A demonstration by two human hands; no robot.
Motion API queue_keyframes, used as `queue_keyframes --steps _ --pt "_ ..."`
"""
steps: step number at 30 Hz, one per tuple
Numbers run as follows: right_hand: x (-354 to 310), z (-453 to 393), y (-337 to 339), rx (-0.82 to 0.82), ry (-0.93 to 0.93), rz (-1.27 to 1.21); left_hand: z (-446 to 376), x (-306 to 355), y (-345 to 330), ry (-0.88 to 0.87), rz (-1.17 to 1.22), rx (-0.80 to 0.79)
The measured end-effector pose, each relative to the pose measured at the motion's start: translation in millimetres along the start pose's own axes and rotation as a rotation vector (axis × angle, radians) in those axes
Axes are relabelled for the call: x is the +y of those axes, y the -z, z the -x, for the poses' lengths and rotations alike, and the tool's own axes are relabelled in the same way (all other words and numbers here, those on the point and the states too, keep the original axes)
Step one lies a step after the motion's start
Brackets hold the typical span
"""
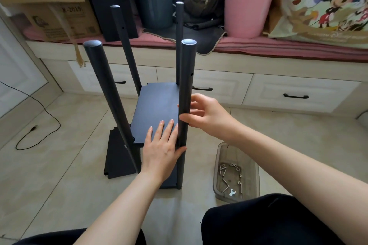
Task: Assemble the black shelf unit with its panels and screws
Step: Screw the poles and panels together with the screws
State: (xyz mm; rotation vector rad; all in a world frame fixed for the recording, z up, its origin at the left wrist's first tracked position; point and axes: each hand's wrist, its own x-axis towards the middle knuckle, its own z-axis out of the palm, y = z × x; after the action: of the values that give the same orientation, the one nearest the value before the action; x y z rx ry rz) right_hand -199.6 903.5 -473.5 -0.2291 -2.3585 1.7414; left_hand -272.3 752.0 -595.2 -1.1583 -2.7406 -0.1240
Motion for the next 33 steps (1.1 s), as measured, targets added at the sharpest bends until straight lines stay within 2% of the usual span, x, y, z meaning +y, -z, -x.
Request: queue_keyframes --steps 6,12,15,18,23,28,33 --pt "33.9 7.0 32.6 0.002 -0.049 0.203 -1.7 3.4 2.1 0.013 -0.015 -0.005" --pt "131.2 32.2 67.3 -0.033 -0.314 0.431 -4.9 11.0 4.2 0.038 -0.022 -0.007" --pt "185.7 47.0 76.1 -0.035 -0.437 0.458 -5.4 16.2 4.4 0.04 0.001 0.012" --pt "237.5 61.5 75.9 -0.047 -0.543 0.486 -5.1 18.8 2.0 0.05 -0.004 0.014" --pt "302.2 67.0 64.8 -0.163 -0.688 0.596 -2.9 16.7 0.6 0.025 -0.005 0.027" --pt "337.6 54.6 48.9 -0.222 -0.771 0.665 -5.1 17.7 1.5 0.026 -0.016 0.024" --pt "362.0 40.5 33.2 -0.196 -0.808 0.695 -5.1 18.6 -0.7 0.021 -0.031 0.03"
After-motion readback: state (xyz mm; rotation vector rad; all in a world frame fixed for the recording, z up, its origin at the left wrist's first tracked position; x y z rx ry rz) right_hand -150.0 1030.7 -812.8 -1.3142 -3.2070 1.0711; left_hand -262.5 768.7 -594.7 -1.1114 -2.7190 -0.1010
